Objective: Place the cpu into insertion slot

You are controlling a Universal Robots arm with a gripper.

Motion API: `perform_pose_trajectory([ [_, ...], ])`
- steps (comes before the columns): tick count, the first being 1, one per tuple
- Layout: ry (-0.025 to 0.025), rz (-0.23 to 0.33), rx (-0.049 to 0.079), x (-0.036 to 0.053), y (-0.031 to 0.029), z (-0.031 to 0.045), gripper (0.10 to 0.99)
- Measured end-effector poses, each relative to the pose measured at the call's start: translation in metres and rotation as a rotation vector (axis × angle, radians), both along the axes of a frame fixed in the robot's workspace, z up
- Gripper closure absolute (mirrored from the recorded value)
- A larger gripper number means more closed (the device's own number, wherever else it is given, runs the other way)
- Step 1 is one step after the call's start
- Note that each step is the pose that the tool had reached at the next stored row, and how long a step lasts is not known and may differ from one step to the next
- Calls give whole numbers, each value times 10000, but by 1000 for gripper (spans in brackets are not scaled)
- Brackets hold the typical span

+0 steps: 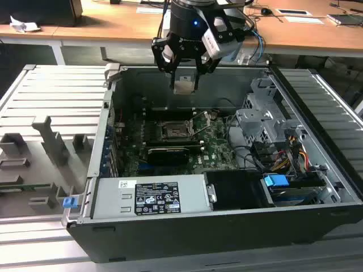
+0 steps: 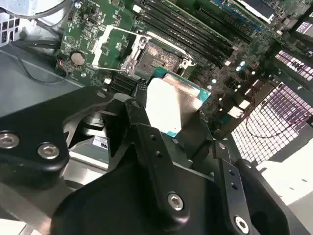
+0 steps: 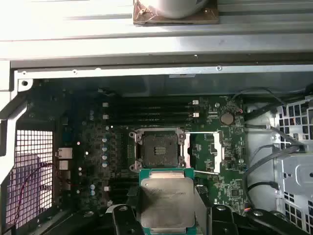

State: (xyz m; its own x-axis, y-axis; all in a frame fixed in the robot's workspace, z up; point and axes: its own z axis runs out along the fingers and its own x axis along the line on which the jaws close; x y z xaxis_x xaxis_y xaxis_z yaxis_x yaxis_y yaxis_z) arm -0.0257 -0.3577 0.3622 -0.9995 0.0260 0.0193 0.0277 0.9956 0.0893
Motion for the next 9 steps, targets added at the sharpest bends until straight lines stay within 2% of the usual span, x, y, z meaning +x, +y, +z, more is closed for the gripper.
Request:
perform_pose_trajectory([
  [2, 0, -891, -5, 0, 0, -5, 557],
  [4, 37, -969, -6, -1, 0, -28, 557],
  [5, 86, -968, -68, 0, 0, -44, 557],
  [8, 88, -986, -92, 0, 0, -57, 557],
  [9, 87, -1157, -94, 0, 0, -59, 557],
])
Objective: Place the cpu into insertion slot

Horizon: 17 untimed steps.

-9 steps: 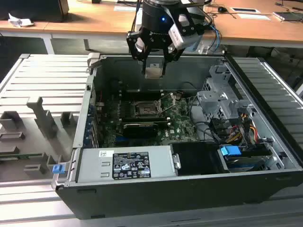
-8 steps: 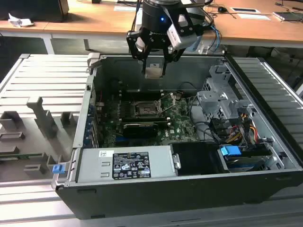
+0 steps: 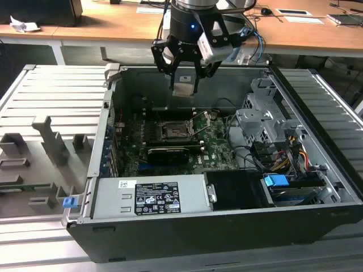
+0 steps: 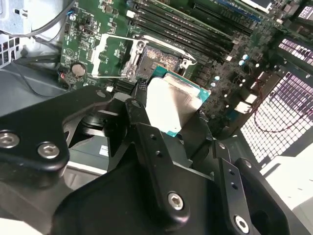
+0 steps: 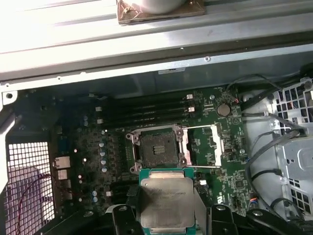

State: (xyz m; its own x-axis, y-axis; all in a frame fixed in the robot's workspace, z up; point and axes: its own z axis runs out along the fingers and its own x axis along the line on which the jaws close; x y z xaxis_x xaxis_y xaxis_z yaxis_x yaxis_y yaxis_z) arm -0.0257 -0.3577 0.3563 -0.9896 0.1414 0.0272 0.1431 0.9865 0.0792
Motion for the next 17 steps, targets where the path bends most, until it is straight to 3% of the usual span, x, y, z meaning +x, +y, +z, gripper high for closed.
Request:
perform_pose_trajectory([
  [5, -1, -734, -23, 0, 0, -6, 557],
  [7, -1, -1520, -67, 0, 0, -12, 557],
  [11, 1, -2422, -93, 0, 0, -18, 557],
  [17, 2, -2900, -94, 0, 0, -23, 557],
])
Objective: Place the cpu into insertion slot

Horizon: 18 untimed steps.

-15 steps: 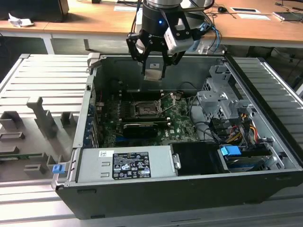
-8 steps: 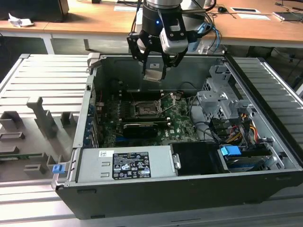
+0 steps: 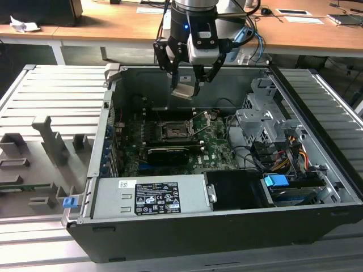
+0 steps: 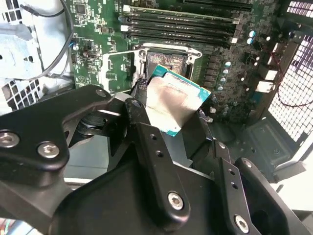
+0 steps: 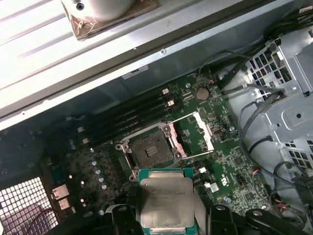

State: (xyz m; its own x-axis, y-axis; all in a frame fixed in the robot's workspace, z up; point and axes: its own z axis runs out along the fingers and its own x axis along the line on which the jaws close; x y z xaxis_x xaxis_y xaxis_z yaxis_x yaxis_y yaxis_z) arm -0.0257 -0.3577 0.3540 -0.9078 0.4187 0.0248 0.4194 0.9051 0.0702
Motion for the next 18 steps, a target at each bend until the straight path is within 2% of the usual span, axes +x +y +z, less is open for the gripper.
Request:
perform_pose_trajectory([
  [7, -1, -952, -17, 0, 0, -7, 557],
  [15, 2, -2439, -30, 0, 0, -20, 557],
  [18, 1, -2459, -30, 0, 0, -28, 557],
])
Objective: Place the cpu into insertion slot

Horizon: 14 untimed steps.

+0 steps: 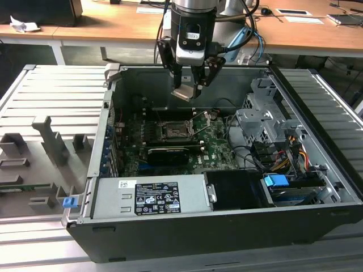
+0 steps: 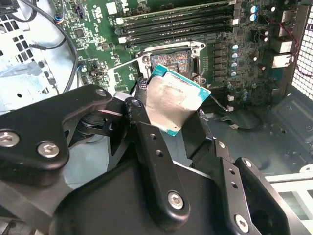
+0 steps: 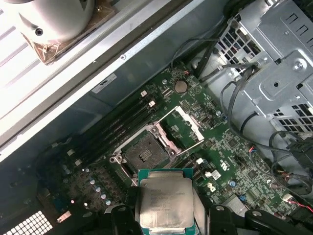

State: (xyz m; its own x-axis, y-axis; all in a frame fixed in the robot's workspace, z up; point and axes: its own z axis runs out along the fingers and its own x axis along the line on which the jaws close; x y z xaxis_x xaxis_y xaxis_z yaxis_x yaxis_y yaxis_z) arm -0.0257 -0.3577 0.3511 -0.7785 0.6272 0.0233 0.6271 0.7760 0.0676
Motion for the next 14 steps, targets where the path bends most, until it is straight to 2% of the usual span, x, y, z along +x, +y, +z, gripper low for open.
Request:
perform_pose_trajectory([
  [14, 3, -59, 1, 0, 0, -55, 557],
])
